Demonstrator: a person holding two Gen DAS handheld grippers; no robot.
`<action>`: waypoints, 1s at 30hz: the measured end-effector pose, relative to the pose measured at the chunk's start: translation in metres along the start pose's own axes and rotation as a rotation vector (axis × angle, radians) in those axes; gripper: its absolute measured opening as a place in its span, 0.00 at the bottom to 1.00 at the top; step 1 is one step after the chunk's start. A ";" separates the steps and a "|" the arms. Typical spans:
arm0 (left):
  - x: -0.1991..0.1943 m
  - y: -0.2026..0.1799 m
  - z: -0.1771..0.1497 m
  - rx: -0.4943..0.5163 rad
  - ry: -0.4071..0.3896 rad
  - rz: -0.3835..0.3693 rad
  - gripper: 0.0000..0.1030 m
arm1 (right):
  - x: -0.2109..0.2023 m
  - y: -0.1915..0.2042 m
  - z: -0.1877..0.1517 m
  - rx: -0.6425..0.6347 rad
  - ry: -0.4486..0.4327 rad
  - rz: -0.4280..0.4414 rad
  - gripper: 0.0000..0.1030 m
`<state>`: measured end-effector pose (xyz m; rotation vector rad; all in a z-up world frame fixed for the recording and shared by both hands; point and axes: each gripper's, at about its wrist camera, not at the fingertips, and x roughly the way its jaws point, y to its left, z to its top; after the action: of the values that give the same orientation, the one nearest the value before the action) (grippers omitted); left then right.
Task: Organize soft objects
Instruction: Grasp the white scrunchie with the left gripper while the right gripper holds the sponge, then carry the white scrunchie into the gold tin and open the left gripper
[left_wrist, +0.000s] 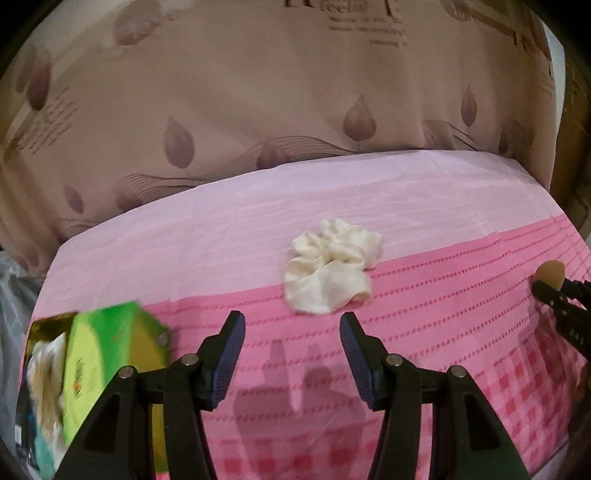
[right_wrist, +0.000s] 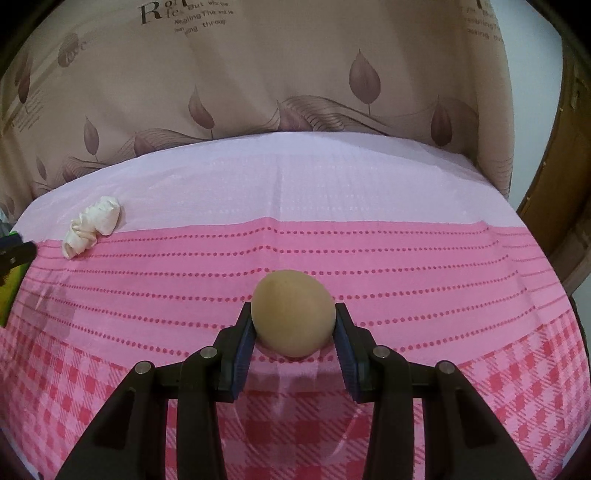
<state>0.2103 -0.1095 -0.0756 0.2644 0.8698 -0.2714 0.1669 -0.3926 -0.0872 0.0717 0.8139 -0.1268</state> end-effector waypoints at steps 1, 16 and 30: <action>0.003 -0.002 0.003 0.007 0.000 -0.010 0.53 | 0.001 0.000 0.000 0.000 0.006 0.005 0.37; 0.065 -0.014 0.036 -0.016 0.071 -0.040 0.53 | 0.009 0.002 -0.001 -0.006 0.023 -0.005 0.37; 0.071 -0.013 0.028 -0.055 0.130 -0.111 0.10 | 0.008 0.000 -0.002 0.001 0.026 0.003 0.37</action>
<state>0.2697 -0.1405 -0.1152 0.1836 1.0206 -0.3360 0.1712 -0.3927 -0.0944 0.0761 0.8396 -0.1234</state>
